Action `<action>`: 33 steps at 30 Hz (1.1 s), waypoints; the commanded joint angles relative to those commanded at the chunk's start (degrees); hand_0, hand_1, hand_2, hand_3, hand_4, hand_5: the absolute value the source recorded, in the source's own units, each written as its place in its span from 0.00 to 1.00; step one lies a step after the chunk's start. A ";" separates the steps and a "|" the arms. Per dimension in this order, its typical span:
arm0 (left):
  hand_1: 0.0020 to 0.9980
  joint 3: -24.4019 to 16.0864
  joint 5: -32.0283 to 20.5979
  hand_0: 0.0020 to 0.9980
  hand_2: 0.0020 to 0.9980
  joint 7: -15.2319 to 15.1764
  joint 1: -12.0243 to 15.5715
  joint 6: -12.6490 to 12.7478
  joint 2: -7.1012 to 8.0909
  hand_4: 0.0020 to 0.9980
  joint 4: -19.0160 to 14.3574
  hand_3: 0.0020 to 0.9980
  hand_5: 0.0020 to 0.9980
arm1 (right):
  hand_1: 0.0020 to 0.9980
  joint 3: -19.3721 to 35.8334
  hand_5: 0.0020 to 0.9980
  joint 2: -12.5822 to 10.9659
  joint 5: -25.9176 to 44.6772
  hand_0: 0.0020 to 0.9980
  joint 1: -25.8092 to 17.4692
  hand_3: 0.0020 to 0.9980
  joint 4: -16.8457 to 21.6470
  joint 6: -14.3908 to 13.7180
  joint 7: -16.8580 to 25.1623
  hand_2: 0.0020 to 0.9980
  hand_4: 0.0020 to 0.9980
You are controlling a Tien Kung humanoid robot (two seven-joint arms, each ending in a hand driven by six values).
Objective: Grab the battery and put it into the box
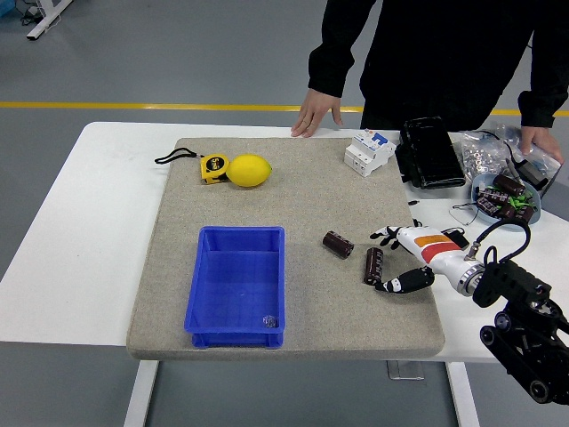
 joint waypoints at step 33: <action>0.69 -0.89 1.06 0.73 0.69 0.10 -0.05 -0.05 -0.06 0.64 0.00 0.59 0.55 | 0.48 0.77 0.35 0.01 5.11 0.39 -0.16 0.53 -1.48 0.62 0.07 0.53 1.00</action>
